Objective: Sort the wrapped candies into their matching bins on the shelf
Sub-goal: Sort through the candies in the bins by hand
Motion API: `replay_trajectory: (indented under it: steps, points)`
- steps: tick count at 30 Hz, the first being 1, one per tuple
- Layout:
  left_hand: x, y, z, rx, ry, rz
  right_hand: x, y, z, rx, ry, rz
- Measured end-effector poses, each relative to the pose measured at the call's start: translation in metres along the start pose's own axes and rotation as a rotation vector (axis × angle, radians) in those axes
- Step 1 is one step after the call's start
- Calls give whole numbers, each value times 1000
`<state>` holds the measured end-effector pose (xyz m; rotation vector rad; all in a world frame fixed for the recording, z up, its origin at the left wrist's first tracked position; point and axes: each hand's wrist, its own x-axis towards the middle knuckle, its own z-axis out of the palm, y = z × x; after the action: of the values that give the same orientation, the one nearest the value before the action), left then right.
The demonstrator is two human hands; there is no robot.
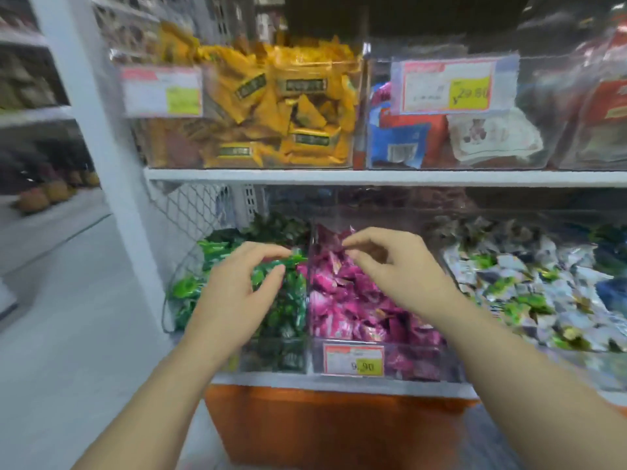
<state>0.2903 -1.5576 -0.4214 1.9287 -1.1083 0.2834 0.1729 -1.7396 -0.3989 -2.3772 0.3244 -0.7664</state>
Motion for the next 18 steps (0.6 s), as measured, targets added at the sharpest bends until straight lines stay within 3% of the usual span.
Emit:
replay_trajectory:
  steps: [5, 10, 18]
  points:
    - [-24, -42, -39, 71, 85, -85, 4, -42, 52, 74, -240, -109]
    - [-38, -69, -69, 59, 102, -150, 11, -58, 80, -2, -615, -114]
    - [-49, -87, -79, 83, -77, -312, 28, -75, 104, -353, -1118, -174]
